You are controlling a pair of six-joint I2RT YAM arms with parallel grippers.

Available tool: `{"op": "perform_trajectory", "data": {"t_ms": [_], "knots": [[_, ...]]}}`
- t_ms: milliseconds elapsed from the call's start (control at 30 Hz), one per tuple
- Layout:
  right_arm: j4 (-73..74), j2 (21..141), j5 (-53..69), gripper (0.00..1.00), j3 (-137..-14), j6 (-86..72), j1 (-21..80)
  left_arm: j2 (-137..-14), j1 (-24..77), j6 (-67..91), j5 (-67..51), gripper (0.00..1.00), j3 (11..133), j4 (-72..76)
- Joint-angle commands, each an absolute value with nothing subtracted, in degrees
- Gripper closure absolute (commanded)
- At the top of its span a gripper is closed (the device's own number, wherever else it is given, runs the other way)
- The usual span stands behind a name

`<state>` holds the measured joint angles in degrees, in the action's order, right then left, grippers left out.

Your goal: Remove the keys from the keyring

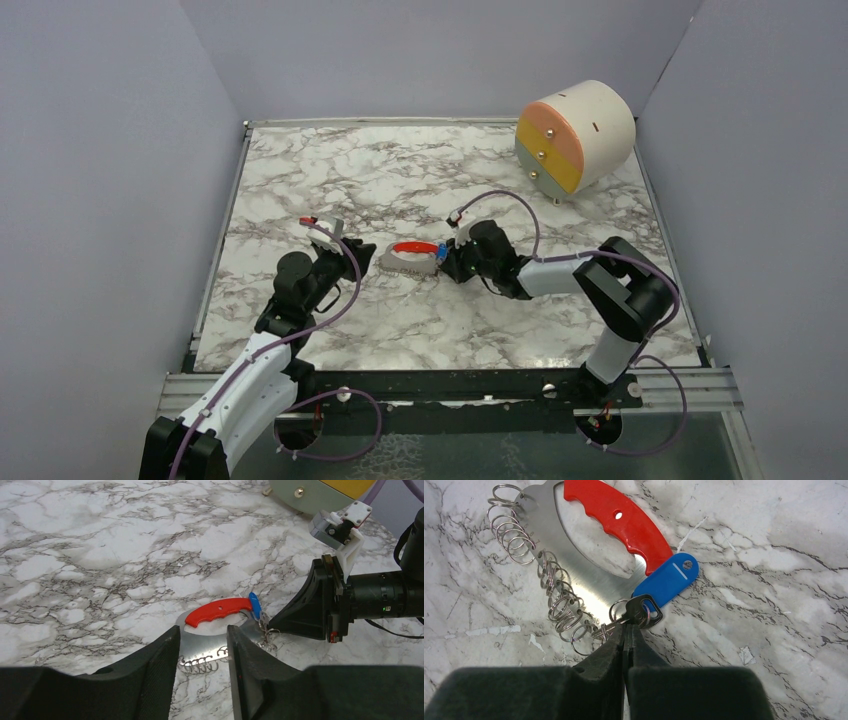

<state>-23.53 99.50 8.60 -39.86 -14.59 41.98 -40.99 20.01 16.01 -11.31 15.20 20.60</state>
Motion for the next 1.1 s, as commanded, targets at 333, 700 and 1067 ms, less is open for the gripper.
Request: {"op": "perform_trajectory", "data": {"t_ms": [333, 700, 1067], "knots": [[-22.73, 80.95, 0.88, 0.00, -34.65, -11.80, 42.80, -40.88, 20.17, 15.30, -10.12, 0.92, 14.77, 22.32], [-19.99, 79.78, 8.28, 0.00, -38.19, -9.21, 42.80, -40.51, 20.19, 15.82, -9.26, 0.90, 14.59, 22.26], [-19.26, 88.99, 7.10, 0.68, -37.87, -11.66, 42.80, -41.17, 20.17, 15.99, -9.06, 0.83, 14.55, 22.15]]}}
